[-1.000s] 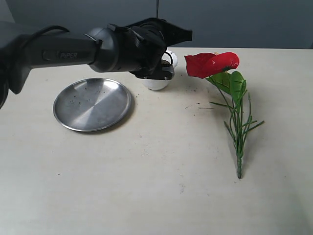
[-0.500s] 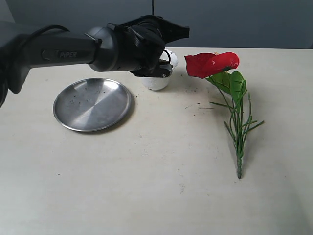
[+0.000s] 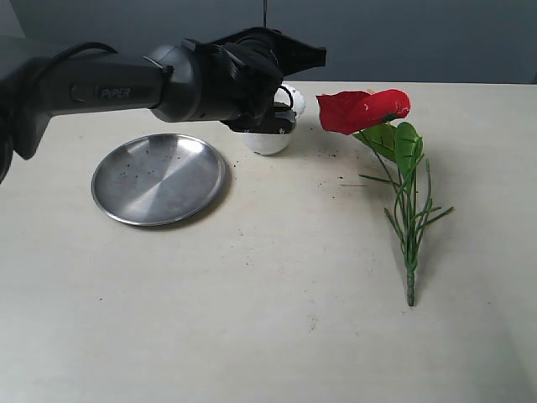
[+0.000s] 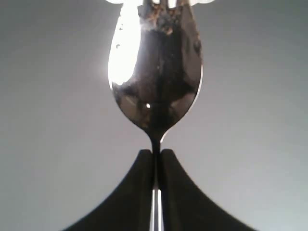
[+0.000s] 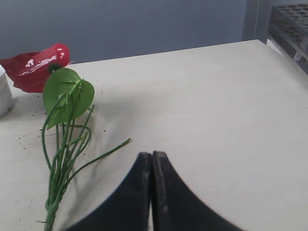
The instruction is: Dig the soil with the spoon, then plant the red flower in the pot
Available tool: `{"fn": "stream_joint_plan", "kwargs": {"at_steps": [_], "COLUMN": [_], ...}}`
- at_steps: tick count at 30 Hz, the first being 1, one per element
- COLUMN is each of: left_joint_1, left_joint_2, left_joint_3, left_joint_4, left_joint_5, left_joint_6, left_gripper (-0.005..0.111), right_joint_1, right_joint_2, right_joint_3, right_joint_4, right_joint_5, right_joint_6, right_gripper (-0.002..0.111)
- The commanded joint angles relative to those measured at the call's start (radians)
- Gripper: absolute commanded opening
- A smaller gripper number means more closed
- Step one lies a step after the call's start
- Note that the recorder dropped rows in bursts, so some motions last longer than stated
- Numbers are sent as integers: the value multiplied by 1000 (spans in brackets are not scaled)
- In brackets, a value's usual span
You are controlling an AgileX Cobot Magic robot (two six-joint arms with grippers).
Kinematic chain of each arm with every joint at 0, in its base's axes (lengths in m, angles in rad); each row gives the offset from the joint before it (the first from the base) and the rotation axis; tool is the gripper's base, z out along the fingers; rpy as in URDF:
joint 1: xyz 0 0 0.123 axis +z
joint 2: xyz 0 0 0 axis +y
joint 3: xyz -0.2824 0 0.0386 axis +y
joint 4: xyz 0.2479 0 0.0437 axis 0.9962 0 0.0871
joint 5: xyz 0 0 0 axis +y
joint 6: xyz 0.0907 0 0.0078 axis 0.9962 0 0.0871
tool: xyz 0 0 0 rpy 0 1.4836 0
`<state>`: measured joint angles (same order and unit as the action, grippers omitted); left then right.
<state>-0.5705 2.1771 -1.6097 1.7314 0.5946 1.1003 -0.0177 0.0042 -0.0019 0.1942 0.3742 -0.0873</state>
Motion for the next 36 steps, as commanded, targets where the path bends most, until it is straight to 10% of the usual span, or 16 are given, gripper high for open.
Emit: {"fn": "stream_joint_plan", "kwargs": {"at_steps": [1,36], "left_joint_1": [1,44], "left_joint_2": [24,102], "left_joint_3": [-9,-137], "left_joint_4": [13,13], "left_joint_5": [11,23], "left_joint_6": [0,-27], "left_gripper": [0,0], "right_joint_1": [0,0], "right_joint_2": [-4,-4], "right_joint_3": [2,2], "right_joint_4": [2,-1], "right_joint_5": [-9,-9], "right_joint_6": [-1,-1], "right_gripper": [0,0]}}
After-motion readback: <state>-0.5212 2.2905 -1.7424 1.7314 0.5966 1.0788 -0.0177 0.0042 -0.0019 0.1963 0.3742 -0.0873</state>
